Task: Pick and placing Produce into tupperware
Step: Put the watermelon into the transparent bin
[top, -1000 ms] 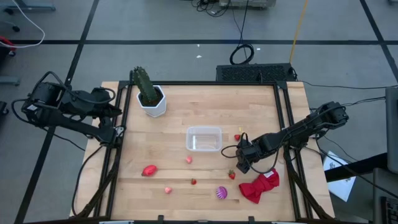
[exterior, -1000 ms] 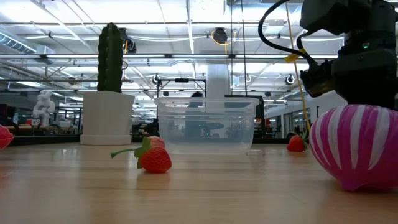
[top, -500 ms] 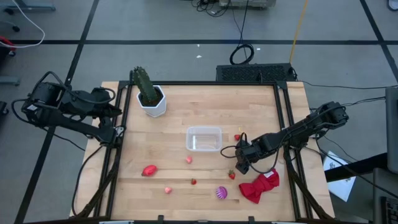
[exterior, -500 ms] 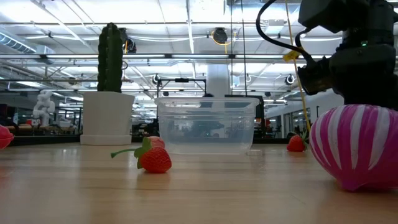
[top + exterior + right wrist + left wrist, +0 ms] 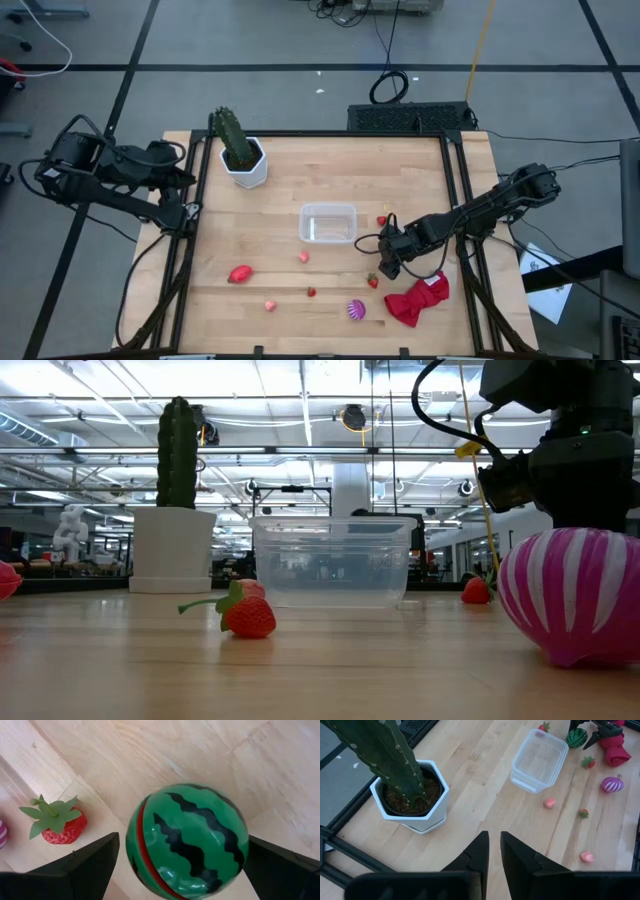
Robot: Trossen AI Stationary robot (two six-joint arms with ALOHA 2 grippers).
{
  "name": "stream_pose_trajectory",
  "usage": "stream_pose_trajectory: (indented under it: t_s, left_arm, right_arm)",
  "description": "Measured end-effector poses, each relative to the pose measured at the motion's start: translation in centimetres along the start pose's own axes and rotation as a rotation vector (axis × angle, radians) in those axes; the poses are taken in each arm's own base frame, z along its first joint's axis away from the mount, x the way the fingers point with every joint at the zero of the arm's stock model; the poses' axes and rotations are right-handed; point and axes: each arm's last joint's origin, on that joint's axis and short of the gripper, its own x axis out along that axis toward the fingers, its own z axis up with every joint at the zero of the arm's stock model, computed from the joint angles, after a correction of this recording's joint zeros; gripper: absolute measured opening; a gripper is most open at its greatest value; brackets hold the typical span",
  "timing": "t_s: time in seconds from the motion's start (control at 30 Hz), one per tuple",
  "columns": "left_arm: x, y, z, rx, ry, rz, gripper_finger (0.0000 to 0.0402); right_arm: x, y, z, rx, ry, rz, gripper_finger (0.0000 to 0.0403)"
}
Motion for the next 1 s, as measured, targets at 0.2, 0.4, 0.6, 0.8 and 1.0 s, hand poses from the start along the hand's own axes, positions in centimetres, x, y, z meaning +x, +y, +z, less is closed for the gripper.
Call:
stream_pose_trajectory:
  t_s: [0.2,0.4,0.6,0.8,1.0]
  left_arm:
    - [0.00,0.06,0.05,0.020,-0.014,0.024,0.0051]
    - [0.00,0.08,0.05,0.021,-0.017,0.029,0.0051]
    - [0.00,0.08,0.06,0.021,-0.017,0.029,0.0051]
    - [0.01,0.08,0.06,0.021,-0.017,0.029,0.0051]
    - [0.00,0.08,0.06,0.021,-0.017,0.029,0.0051]
  right_arm:
    - [0.00,0.00,0.00,0.003,0.000,0.000,0.0382]
    - [0.00,0.01,-0.01,0.008,0.006,0.003,0.0382]
    - [0.00,0.02,-0.02,0.009,0.007,0.004,0.0382]
    - [0.00,0.04,-0.06,0.009,0.022,0.012,0.0382]
    - [0.00,0.05,-0.07,0.005,0.031,0.017,0.0382]
